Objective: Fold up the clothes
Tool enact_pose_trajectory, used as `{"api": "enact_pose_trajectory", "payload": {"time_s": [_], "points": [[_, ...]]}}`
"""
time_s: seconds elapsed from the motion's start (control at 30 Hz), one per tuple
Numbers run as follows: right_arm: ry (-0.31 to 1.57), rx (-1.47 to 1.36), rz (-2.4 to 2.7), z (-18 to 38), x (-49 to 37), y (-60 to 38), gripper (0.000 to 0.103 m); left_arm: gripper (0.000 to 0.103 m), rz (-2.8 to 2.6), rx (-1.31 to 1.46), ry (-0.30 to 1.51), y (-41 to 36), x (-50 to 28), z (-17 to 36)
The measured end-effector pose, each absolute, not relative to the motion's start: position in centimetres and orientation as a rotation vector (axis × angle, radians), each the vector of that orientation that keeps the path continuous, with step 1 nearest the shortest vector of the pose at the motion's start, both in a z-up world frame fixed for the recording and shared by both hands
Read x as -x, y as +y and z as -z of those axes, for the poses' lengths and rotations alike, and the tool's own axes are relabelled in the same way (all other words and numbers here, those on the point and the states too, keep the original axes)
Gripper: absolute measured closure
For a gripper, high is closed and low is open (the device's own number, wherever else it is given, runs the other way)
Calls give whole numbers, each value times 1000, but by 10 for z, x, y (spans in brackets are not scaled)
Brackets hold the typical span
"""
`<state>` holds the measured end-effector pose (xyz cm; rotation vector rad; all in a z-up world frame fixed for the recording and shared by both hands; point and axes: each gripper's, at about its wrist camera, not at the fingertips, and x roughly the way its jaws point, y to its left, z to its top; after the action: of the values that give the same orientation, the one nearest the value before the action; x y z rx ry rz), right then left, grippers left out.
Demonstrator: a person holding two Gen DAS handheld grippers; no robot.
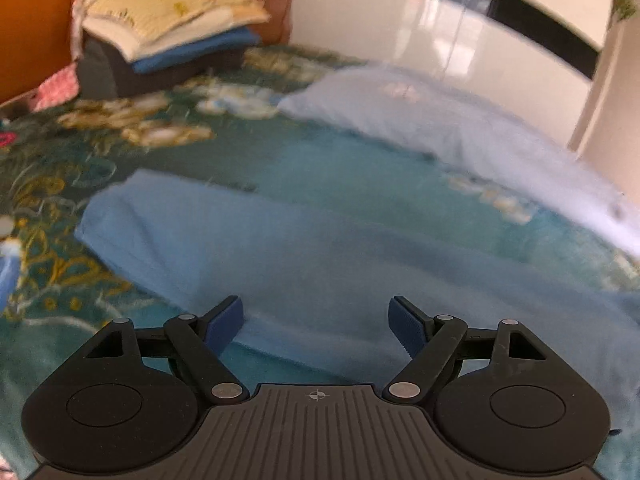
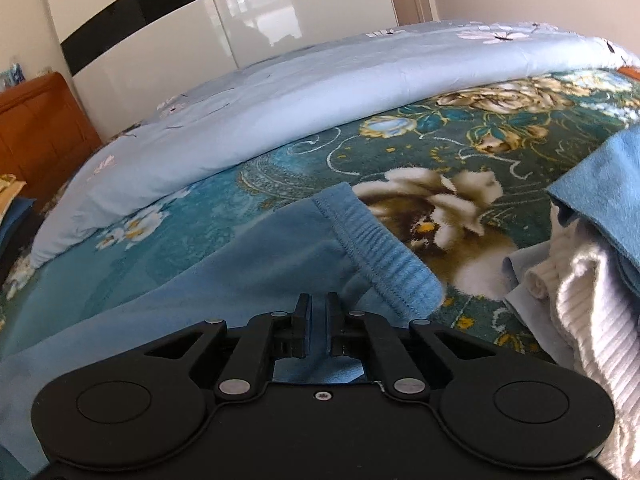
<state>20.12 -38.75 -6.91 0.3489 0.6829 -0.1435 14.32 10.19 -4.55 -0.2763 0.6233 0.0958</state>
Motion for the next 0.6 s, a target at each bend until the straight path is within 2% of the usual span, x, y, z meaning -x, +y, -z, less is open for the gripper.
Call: {"api": "enact_pose_trajectory", "payload": {"time_s": [0.2, 0.43, 0.5, 0.53, 0.6], "points": [[693, -325, 146, 66, -204, -382, 92, 24, -174, 238, 572, 124, -169, 33], [693, -322, 151, 65, -205, -381, 92, 24, -273, 295, 588, 170, -179, 40], [694, -324, 152, 66, -206, -381, 91, 36, -295, 314, 603, 179, -176, 46], [694, -327, 152, 66, -206, -381, 91, 38, -308, 323, 615, 183, -174, 50], [694, -328, 151, 66, -207, -382, 91, 59, -320, 337, 628, 188, -170, 57]]}}
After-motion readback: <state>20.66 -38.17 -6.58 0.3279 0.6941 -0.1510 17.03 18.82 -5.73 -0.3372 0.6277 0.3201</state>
